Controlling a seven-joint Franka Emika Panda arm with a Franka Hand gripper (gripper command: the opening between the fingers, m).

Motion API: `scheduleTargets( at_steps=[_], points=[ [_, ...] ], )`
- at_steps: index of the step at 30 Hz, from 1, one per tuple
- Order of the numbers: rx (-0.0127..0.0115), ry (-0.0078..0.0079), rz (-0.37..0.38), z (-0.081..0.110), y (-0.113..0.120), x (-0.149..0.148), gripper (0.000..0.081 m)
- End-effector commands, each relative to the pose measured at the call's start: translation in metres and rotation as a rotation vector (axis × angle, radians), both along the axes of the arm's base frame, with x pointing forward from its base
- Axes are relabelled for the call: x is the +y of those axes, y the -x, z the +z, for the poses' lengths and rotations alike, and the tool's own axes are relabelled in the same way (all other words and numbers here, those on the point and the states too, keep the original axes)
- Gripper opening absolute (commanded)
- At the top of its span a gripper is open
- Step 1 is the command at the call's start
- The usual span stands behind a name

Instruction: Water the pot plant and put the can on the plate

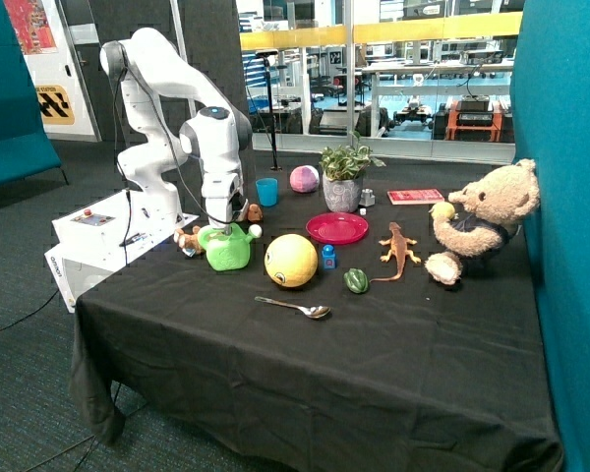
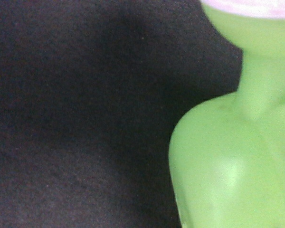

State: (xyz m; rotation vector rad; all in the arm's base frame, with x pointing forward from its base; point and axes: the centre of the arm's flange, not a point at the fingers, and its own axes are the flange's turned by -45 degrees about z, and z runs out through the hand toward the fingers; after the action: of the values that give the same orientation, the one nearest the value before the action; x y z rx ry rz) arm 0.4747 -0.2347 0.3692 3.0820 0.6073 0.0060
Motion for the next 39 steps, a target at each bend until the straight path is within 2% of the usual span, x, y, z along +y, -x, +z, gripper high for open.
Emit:
scheduleTargets(
  at_steps=[1, 5, 21, 39],
  points=[
    [0.0038, 0.0004, -0.004, -0.002, -0.004, 0.001, 0.0043],
    [0.0038, 0.0004, -0.002, -0.002, -0.005, 0.003, 0.0003],
    [0.0038, 0.0004, -0.007, -0.005, -0.005, 0.007, 0.0],
    [0.0038, 0.0004, 0.01, 0.022, -0.017, 0.028, 0.0]
  ],
)
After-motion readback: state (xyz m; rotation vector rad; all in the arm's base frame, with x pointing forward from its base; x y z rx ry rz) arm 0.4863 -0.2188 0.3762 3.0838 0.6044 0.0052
